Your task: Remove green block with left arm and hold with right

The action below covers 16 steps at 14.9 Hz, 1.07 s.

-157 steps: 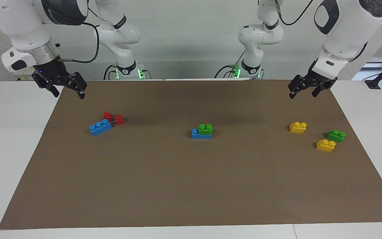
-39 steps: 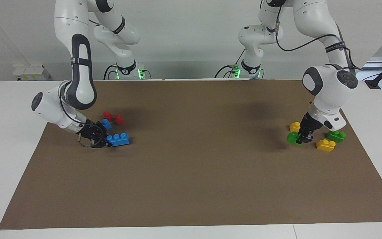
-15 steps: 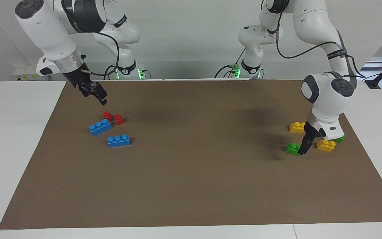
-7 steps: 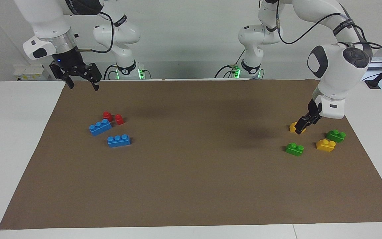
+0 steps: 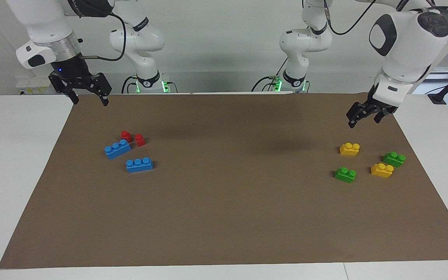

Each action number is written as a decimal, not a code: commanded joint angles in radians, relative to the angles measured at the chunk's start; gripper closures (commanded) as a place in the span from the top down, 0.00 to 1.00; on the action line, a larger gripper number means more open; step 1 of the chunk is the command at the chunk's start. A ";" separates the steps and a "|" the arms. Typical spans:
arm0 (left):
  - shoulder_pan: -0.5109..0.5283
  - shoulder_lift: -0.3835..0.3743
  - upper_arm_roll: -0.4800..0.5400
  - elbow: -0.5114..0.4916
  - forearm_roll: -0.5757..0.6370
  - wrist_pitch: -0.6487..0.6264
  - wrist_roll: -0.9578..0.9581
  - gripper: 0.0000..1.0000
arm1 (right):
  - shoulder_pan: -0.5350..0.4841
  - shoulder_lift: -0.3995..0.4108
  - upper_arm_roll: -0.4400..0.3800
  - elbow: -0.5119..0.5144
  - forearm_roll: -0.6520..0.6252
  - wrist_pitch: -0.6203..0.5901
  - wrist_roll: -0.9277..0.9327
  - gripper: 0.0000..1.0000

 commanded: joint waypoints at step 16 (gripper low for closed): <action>-0.006 -0.091 0.008 -0.009 -0.084 -0.123 0.116 1.00 | -0.033 0.011 0.010 0.021 0.027 -0.091 -0.025 1.00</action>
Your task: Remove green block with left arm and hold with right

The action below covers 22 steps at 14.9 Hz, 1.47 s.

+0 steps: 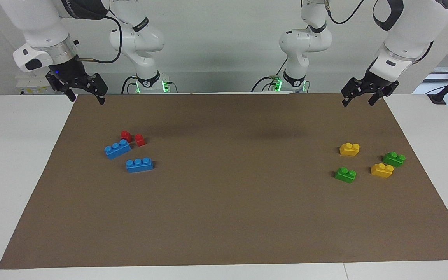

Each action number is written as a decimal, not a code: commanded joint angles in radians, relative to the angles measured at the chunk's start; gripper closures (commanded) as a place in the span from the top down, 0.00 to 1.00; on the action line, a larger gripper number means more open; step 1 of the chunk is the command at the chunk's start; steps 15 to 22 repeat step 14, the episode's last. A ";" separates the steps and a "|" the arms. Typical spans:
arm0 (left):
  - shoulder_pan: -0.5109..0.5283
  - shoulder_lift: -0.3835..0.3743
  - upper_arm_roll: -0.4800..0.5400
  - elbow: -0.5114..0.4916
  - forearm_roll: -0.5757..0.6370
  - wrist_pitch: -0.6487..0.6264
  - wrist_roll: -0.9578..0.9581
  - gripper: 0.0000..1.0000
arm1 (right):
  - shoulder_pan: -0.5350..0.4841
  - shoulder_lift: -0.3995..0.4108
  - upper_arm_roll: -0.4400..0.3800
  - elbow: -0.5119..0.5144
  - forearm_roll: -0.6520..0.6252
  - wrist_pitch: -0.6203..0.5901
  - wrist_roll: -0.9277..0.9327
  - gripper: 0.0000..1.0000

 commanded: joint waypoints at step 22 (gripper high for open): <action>-0.007 -0.019 0.004 -0.009 0.022 -0.014 0.016 1.00 | -0.001 0.001 0.005 0.011 0.025 -0.021 -0.092 1.00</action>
